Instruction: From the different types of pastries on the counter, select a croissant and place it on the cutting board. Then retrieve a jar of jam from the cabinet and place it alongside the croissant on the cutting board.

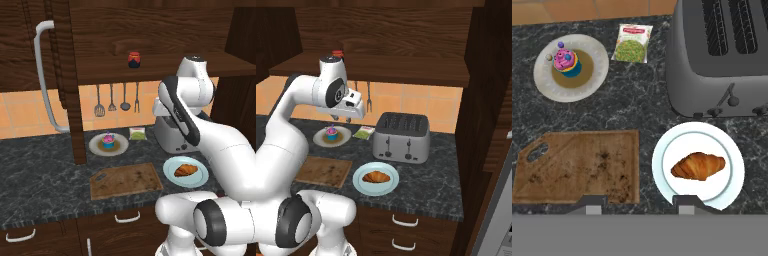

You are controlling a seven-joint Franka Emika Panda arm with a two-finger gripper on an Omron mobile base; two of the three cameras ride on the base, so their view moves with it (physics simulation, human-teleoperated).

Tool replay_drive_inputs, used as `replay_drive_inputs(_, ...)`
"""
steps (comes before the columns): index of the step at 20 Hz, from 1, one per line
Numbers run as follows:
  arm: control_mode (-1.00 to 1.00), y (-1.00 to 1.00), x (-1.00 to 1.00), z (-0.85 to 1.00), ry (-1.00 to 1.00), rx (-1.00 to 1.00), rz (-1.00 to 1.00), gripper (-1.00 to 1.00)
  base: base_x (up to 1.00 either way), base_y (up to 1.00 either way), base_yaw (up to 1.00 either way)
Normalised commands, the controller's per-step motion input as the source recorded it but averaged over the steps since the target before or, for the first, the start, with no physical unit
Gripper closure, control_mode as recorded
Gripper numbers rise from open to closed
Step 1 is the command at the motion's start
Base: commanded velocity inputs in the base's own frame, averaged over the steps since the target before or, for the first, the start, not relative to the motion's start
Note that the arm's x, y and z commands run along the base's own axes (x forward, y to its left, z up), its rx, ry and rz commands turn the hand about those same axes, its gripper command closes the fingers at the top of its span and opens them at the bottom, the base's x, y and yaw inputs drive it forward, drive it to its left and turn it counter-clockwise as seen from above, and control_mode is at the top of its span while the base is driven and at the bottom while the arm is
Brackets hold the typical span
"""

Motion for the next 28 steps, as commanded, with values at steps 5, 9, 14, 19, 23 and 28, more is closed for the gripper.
replay_drive_inputs(5,-1.00,0.00,-0.03,-0.30,0.04,0.00,0.00,-1.00,0.00,0.00,0.00)
replay_drive_inputs(9,-1.00,0.00,0.00,-0.44,0.00,0.00,-0.03,-1.00,0.00,0.00,0.00)
replay_drive_inputs(14,-1.00,0.00,-0.17,-0.30,0.02,0.00,-0.04,-1.00,0.00,0.00,0.00)
replay_drive_inputs(19,-1.00,0.00,-0.35,-0.21,-0.16,-0.04,0.01,-1.00,0.00,0.00,0.00)
replay_drive_inputs(23,-1.00,0.00,-0.43,-0.43,-0.47,-0.20,0.07,-1.00,0.00,0.00,0.00)
replay_drive_inputs(28,-1.00,0.00,-0.46,-0.34,-0.54,-0.21,0.02,-1.00,0.00,0.00,0.00)
